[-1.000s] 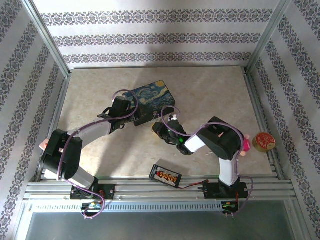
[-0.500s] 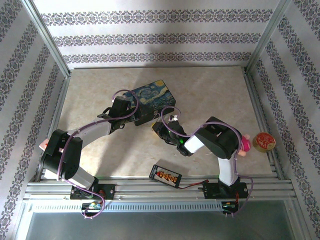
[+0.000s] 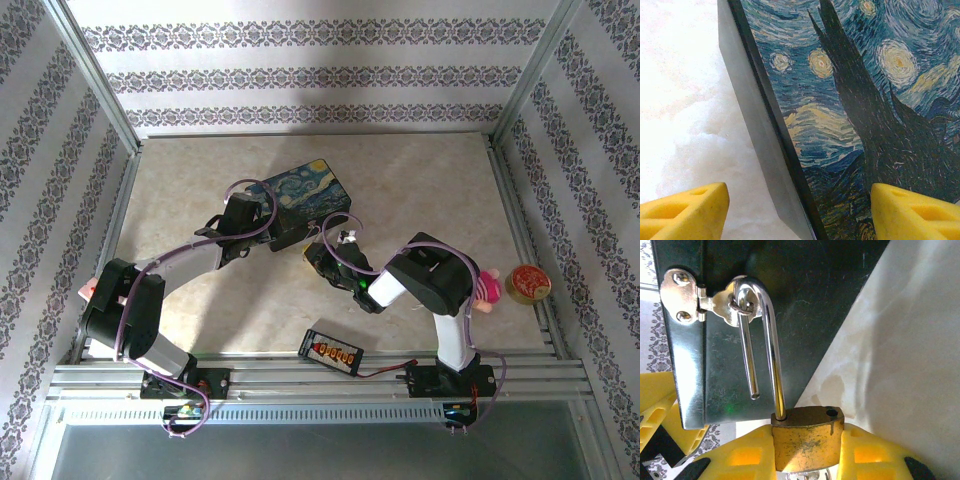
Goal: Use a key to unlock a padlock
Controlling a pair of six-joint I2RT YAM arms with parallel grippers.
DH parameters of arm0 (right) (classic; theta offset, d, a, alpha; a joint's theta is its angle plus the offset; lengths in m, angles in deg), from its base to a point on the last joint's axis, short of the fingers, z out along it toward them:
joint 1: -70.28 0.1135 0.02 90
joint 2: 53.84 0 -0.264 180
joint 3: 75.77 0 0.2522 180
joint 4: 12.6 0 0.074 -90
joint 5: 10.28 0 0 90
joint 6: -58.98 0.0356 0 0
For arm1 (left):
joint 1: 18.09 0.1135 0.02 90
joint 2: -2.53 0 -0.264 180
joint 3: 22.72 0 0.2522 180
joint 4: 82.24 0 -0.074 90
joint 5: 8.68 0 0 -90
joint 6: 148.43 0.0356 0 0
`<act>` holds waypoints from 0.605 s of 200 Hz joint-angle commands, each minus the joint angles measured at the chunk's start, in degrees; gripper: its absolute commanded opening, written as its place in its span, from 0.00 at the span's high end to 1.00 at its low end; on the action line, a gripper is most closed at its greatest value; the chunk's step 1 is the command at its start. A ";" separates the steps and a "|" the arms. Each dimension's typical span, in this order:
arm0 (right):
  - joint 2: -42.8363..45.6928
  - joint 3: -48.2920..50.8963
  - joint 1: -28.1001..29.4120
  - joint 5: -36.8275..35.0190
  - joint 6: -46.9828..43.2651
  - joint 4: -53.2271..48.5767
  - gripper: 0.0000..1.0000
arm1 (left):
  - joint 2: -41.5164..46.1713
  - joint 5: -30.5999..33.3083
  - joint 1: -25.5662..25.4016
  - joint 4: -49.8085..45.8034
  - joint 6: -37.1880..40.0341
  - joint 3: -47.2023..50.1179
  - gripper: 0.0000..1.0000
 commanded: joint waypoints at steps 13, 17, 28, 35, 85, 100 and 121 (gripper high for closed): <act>-0.44 1.07 -2.27 -5.30 1.11 4.21 0.96 | -1.03 1.81 1.22 -4.84 0.53 2.25 0.27; -0.48 1.08 -2.23 -5.34 1.21 4.31 0.96 | -1.04 1.85 1.28 -4.91 0.53 2.29 0.27; -0.60 1.16 -2.35 -5.37 1.37 4.66 0.96 | -1.07 1.79 1.26 -4.90 0.53 2.32 0.27; -0.74 1.16 -2.40 -5.39 1.49 4.97 0.96 | -1.03 1.76 1.29 -4.84 0.53 2.27 0.27; -1.77 0.90 -2.74 -5.20 2.73 6.72 0.95 | -1.06 1.52 1.31 -4.99 0.53 2.32 0.27; -2.23 1.07 -2.84 -5.21 3.20 7.60 0.95 | -1.16 1.32 1.34 -4.78 0.54 2.16 0.27; -2.95 1.51 -2.99 -5.53 3.90 9.07 0.95 | -1.16 1.32 1.39 -4.95 0.53 2.20 0.27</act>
